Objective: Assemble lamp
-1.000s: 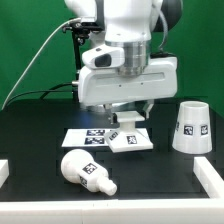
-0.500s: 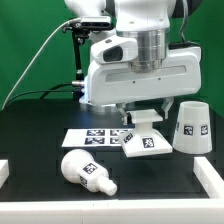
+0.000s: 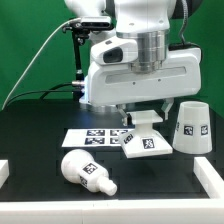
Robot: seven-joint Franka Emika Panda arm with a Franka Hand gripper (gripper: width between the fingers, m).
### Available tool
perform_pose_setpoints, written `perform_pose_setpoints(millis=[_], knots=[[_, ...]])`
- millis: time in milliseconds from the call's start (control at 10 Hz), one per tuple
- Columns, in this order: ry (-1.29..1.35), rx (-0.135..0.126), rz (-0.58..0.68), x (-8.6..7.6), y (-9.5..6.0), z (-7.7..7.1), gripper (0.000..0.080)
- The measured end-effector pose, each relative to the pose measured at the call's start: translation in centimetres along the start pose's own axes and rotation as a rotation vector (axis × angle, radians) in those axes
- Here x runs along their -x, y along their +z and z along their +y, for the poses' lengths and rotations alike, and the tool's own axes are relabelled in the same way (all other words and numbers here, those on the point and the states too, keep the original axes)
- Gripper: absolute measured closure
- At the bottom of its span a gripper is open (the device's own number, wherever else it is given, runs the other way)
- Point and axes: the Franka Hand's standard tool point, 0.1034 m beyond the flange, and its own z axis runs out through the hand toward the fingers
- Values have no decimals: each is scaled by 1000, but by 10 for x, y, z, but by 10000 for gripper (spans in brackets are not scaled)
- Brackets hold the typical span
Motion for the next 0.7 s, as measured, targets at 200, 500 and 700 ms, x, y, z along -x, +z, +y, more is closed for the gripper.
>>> perform_pose_setpoints(millis=[200, 500, 700], knots=[[3, -15, 27, -51, 4, 2, 268], [38, -47, 79, -108, 15, -16, 268], [33, -46, 74, -106, 16, -15, 268]])
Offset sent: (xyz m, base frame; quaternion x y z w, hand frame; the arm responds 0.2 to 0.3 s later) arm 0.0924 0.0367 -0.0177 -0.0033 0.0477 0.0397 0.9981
